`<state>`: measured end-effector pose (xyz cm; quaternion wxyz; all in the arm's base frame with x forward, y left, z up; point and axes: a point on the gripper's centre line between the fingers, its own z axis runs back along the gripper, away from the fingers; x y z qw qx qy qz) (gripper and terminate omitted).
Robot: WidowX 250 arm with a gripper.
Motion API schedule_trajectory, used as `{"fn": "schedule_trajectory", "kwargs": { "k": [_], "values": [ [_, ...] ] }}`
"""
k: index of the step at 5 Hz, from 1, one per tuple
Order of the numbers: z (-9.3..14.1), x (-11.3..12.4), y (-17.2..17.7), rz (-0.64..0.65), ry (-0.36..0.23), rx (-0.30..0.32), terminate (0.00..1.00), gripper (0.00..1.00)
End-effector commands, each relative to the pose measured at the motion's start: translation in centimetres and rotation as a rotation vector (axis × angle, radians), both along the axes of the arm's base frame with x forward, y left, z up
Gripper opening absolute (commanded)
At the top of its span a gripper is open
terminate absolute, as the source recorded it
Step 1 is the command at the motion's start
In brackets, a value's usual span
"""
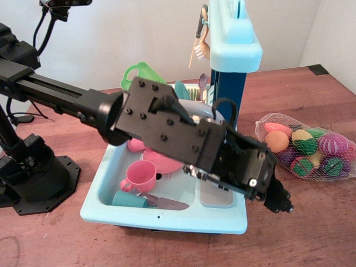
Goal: Turn lever vertical to front
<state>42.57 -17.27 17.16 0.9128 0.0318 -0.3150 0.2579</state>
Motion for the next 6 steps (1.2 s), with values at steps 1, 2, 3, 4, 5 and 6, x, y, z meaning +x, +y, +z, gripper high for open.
{"fn": "schedule_trajectory", "kwargs": {
  "k": [1, 2, 3, 4, 5, 6],
  "values": [
    [3.1, -1.0, 1.1, 0.026, -0.086, -0.033, 0.00, 1.00],
    [3.2, -2.0, 1.6, 0.045, -0.104, -0.022, 0.00, 1.00],
    [2.7, -3.1, 2.2, 0.071, -0.121, -0.029, 0.00, 1.00],
    [2.5, -3.5, 2.4, 0.076, -0.130, -0.032, 0.00, 1.00],
    [2.5, -3.6, 2.6, 0.075, -0.137, -0.039, 0.00, 1.00],
    [2.4, -4.1, 2.5, 0.070, -0.144, -0.047, 0.00, 1.00]
  ]
}}
